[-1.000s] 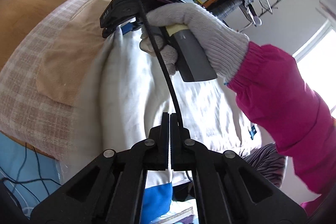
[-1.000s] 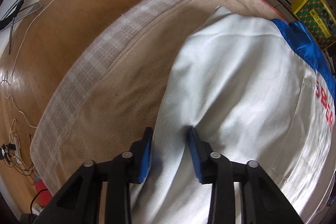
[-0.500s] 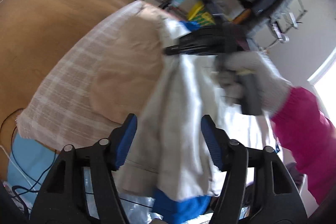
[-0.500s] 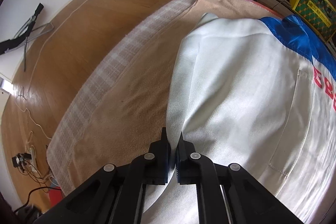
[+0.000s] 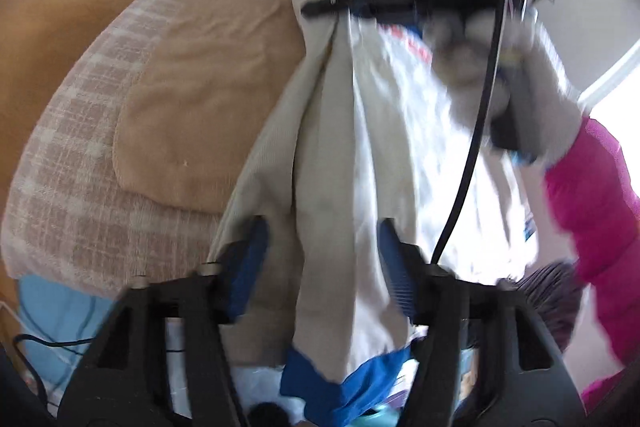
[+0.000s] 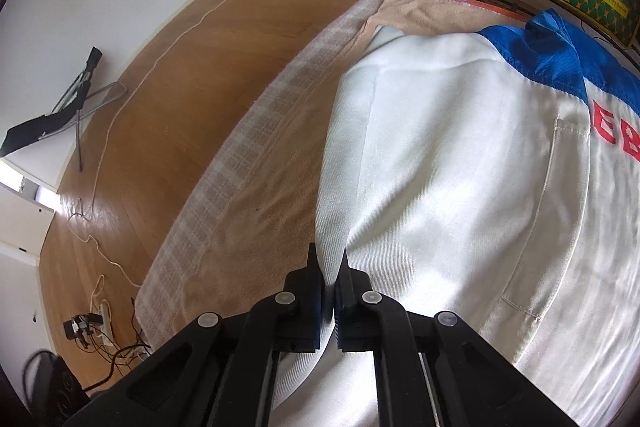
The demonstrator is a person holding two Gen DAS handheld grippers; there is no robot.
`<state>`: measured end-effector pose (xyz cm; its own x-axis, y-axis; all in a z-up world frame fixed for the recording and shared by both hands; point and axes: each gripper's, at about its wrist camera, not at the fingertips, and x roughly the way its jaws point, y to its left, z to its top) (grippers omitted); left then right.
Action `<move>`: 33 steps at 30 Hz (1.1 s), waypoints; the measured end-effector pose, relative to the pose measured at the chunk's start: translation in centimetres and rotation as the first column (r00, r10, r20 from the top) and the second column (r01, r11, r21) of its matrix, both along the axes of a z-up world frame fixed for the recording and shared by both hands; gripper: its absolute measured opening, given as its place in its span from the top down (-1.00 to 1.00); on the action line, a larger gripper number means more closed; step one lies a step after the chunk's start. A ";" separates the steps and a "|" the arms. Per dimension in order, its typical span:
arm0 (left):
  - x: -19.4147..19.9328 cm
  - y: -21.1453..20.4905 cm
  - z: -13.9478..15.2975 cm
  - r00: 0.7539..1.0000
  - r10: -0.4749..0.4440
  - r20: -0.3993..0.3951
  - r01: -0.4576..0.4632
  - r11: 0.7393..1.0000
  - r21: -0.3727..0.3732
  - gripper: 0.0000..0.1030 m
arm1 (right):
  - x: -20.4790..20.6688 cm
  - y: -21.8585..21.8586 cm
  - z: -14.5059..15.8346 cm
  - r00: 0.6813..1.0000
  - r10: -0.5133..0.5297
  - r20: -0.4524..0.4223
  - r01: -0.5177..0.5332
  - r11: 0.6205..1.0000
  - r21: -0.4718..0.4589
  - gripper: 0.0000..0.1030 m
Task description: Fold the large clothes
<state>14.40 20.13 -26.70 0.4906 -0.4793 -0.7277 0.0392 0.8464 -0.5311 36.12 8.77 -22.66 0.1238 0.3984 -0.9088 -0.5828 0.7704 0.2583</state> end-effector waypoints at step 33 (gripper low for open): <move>-4.0 -4.5 5.5 0.988 -0.028 0.155 -0.003 0.981 0.195 0.93 | 0.0 -5.4 2.7 0.999 -0.048 -0.015 0.050 0.978 0.200 0.97</move>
